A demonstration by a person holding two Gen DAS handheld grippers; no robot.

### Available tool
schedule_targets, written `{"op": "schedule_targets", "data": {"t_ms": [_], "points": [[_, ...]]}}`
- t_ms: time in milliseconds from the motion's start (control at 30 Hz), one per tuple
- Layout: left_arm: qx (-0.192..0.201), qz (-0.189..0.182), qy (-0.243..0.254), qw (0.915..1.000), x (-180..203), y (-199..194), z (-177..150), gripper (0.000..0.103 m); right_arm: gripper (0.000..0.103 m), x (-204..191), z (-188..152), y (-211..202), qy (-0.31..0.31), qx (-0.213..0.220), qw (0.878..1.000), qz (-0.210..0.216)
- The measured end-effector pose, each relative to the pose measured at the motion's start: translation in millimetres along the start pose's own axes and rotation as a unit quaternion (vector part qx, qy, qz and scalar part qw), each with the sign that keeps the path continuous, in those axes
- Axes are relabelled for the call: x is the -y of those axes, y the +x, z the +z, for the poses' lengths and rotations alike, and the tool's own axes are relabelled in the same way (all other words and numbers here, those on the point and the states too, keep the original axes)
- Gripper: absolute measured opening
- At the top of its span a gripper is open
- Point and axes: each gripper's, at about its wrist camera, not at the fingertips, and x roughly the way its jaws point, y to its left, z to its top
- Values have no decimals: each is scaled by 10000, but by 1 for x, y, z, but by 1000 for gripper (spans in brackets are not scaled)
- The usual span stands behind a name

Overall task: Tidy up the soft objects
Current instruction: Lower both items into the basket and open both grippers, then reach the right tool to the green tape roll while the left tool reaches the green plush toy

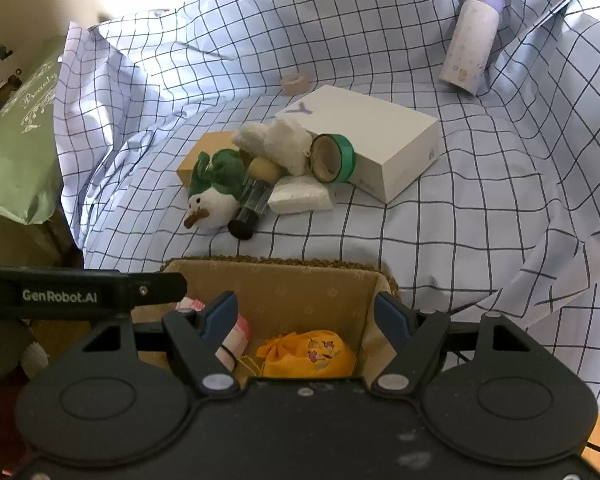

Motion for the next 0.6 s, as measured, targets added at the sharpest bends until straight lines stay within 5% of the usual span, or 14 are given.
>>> {"op": "schedule_targets", "data": {"t_ms": [600], "points": [[391, 236, -221, 9987, -11, 25, 39, 79, 76, 1, 28, 14, 110, 468, 9983, -338]]}}
